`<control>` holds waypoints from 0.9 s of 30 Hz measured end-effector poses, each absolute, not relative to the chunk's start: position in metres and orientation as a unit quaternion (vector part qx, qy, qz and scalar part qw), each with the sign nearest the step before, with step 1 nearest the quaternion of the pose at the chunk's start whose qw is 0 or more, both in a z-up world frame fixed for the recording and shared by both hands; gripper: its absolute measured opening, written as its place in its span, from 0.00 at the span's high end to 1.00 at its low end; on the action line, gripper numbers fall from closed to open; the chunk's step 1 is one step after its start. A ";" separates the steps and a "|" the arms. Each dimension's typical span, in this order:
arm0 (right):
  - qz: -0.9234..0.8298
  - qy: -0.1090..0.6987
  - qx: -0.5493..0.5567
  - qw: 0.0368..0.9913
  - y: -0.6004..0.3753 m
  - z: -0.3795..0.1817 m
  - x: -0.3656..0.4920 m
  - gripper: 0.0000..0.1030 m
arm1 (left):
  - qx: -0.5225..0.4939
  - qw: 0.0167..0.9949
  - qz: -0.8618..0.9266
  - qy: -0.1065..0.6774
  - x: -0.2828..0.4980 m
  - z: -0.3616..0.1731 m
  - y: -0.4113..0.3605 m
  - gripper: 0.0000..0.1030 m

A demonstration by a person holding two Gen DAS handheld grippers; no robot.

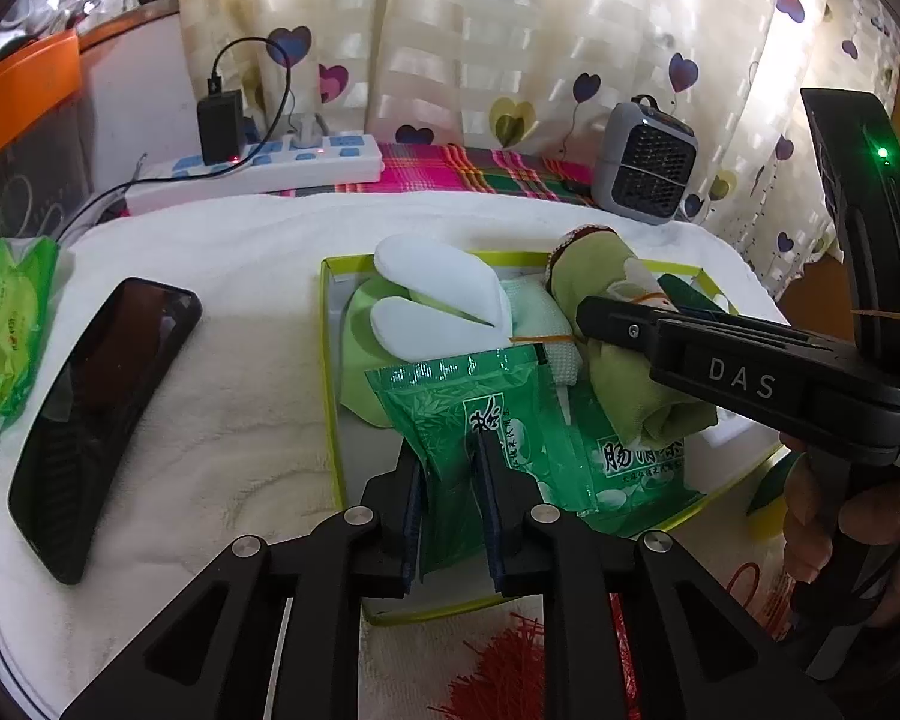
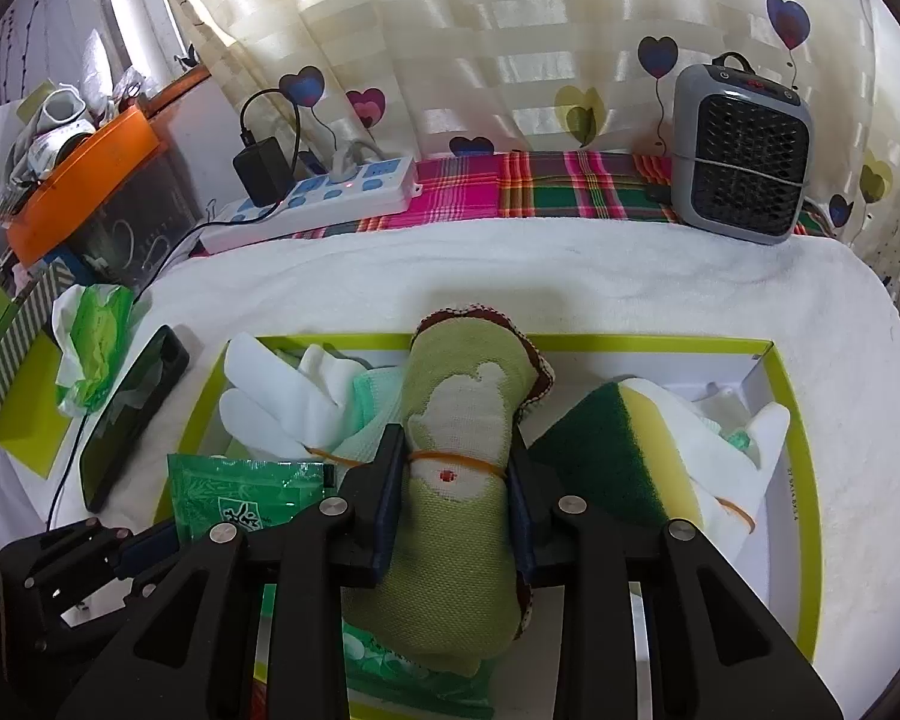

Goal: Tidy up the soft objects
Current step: 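Carry the tea packet with the left tool while the right tool carries the doll over the box, then open both tools to drop the packet and doll into the box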

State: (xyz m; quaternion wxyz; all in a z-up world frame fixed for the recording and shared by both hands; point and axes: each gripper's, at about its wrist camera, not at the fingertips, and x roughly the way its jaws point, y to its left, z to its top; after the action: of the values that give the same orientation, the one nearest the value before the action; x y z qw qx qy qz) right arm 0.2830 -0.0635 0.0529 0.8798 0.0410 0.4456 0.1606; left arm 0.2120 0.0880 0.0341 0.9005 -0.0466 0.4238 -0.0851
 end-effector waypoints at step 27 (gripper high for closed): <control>0.159 0.429 0.049 0.888 -0.065 0.054 0.275 0.52 | -0.036 0.903 -0.077 0.421 0.209 0.036 0.084 0.68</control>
State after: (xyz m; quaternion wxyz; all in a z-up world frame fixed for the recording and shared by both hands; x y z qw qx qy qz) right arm 0.2750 -0.0652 0.0545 0.8878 0.0491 0.4292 0.1586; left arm 0.2094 0.0841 0.0356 0.9032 -0.0364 0.4206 -0.0772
